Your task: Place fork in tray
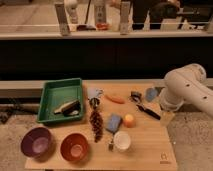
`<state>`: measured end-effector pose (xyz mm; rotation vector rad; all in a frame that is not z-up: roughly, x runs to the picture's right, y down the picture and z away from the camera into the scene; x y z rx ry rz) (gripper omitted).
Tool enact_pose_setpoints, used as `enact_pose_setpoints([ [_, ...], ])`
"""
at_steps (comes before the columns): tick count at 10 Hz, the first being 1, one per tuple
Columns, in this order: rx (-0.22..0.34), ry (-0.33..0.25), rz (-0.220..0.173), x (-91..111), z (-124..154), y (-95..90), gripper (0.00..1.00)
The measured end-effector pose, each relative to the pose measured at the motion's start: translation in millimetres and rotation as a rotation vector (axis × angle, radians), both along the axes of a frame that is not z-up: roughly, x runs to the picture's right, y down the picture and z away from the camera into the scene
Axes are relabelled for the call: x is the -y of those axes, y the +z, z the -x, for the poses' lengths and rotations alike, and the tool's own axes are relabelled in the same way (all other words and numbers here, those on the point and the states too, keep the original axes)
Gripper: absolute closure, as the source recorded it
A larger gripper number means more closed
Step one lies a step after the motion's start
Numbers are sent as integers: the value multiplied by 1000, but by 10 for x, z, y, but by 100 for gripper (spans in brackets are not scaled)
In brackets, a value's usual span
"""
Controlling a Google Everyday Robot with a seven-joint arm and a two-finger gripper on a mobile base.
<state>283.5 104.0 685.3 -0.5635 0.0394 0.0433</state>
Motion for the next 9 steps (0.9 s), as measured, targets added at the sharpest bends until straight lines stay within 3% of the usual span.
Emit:
enact_pose_setpoints([
  [5, 2, -3, 0, -13, 16, 2, 20],
  [9, 73, -85, -11, -138, 571, 55, 20],
])
